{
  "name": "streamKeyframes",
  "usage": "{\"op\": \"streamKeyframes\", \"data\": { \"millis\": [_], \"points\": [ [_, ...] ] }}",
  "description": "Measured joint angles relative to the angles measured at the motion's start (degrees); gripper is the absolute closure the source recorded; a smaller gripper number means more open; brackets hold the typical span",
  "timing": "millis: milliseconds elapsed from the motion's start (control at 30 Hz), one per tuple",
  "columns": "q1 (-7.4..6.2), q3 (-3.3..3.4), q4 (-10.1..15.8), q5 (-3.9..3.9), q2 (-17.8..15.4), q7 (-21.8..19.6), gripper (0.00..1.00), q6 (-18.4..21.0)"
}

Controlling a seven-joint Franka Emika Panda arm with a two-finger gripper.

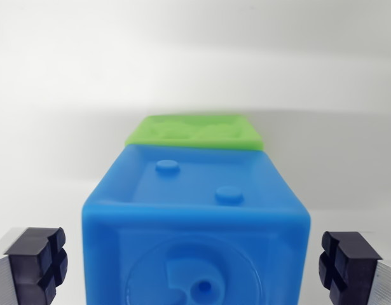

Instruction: Stack cube

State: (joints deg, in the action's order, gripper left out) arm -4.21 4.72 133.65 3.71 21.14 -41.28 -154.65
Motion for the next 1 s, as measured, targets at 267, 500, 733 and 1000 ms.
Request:
{"op": "streamKeyframes", "data": {
  "millis": [267, 500, 733, 1000],
  "points": [
    [-0.26, 0.36, 0.24, -0.31, -2.60, -0.18, 0.00, 2.30],
    [-0.36, 0.58, 0.46, -0.93, -5.51, -0.52, 0.00, 4.94],
    [-0.37, 0.70, 0.49, -1.68, -9.21, -1.07, 0.00, 8.54],
    [-0.37, 0.74, 0.13, -2.29, -12.79, -1.52, 0.00, 12.44]
  ]
}}
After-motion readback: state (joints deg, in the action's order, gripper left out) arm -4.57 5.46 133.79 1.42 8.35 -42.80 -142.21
